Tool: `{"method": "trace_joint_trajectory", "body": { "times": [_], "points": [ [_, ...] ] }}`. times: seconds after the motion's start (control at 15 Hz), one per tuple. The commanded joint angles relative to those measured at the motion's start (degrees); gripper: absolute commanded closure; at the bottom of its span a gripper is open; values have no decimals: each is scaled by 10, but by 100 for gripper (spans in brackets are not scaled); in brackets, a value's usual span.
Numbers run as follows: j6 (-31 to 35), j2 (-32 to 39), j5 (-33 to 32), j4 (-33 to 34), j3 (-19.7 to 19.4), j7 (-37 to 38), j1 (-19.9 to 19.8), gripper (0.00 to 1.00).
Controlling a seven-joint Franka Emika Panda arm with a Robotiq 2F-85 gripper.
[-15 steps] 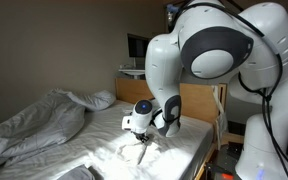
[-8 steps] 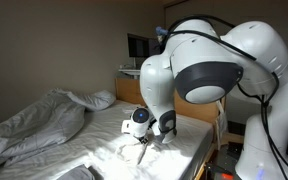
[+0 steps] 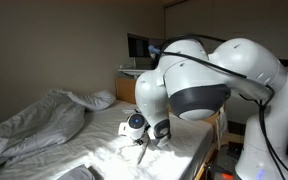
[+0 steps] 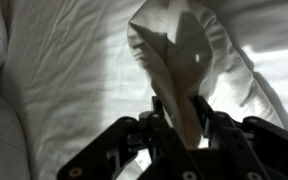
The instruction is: Fold the left white towel in half
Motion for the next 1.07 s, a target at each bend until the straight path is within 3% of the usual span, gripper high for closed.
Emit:
{"method": "trace_joint_trajectory", "body": {
  "times": [0.0, 0.2, 0.6, 1.0],
  "points": [
    [0, -21, 16, 23, 1, 11, -15, 93],
    [-5, -8, 4, 34, -1, -2, -49, 100],
    [-43, 5, -8, 110, 4, -23, -145, 99],
    [-51, -12, -9, 190, 2, -35, -197, 99]
  ]
}}
